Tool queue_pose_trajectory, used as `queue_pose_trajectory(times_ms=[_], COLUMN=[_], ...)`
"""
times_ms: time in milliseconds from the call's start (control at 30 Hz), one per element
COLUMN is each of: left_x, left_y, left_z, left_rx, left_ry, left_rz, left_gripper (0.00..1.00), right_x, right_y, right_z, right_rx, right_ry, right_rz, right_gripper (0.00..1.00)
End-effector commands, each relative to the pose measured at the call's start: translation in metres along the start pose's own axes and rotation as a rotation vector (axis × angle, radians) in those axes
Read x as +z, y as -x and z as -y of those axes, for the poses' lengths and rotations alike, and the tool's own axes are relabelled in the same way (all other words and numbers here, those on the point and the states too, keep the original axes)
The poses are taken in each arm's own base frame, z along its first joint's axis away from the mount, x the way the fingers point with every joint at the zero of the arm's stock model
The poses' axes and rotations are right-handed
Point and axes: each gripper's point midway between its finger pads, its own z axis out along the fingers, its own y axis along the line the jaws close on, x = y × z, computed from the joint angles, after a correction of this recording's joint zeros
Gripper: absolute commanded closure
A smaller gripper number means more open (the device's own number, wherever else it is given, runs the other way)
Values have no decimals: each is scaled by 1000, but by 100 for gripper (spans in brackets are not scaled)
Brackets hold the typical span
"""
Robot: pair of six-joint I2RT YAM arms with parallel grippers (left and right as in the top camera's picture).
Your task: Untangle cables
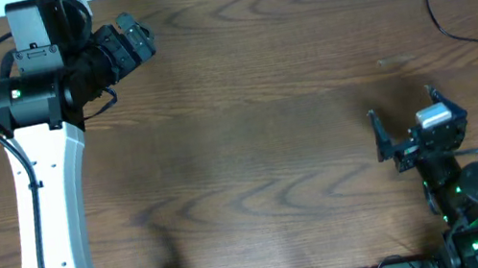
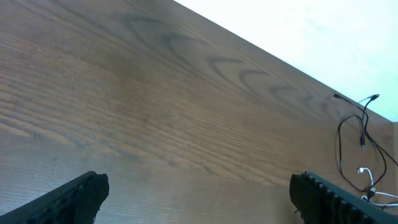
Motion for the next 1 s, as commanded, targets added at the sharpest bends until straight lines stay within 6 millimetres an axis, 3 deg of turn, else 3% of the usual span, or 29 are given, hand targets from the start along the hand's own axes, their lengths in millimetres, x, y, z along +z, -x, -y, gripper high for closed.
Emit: queue_pose_trajectory(times_ms=[0, 467, 600, 967], left_x=[-2, -2, -2, -2], left_y=[6, 6, 6, 6], left_z=[0, 0, 0, 0], left_rx=[10, 10, 10, 10], left_ry=[7, 7, 7, 7], left_rz=[16, 16, 16, 15], left_gripper=[2, 2, 2, 2], right_x=[-5, -16, -18, -19], right_y=[-13, -47, -69, -75], right_z=[-6, -14, -17, -17], right_rx=[-9, 0, 10, 12], right_ry=[19, 38, 51, 46], right_rz=[18, -55, -143, -168], right_gripper=[1, 1, 1, 1])
